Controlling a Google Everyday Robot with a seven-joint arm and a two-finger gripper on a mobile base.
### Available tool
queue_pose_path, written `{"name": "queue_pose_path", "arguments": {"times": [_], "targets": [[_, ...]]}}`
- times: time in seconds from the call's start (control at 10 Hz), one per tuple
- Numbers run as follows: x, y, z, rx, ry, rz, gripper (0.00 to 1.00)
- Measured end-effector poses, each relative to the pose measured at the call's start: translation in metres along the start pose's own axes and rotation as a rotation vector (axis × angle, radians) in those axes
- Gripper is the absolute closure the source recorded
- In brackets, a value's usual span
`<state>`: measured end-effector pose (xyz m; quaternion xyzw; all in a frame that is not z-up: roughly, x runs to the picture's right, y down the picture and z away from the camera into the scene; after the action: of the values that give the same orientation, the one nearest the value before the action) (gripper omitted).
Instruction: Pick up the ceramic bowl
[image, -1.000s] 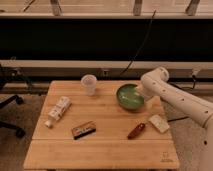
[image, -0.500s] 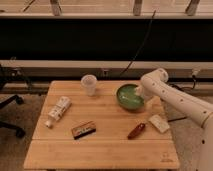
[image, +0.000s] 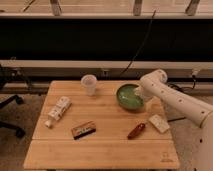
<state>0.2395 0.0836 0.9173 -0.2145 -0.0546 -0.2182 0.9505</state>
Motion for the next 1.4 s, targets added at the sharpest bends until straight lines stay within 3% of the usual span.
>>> {"name": "queue_pose_path", "arguments": {"times": [0.3,0.4,0.9,1.0,1.4], "targets": [[0.000,-0.001,0.003,-0.002,-0.001,0.002,0.21],[0.000,-0.001,0.003,-0.001,-0.001,0.002,0.27],[0.001,-0.004,0.003,-0.002,-0.003,-0.004,0.76],[0.000,-0.006,-0.002,-0.002,-0.008,-0.007,0.80],[-0.002,-0.017,-0.034,-0.010,-0.006,-0.039,0.81]]}}
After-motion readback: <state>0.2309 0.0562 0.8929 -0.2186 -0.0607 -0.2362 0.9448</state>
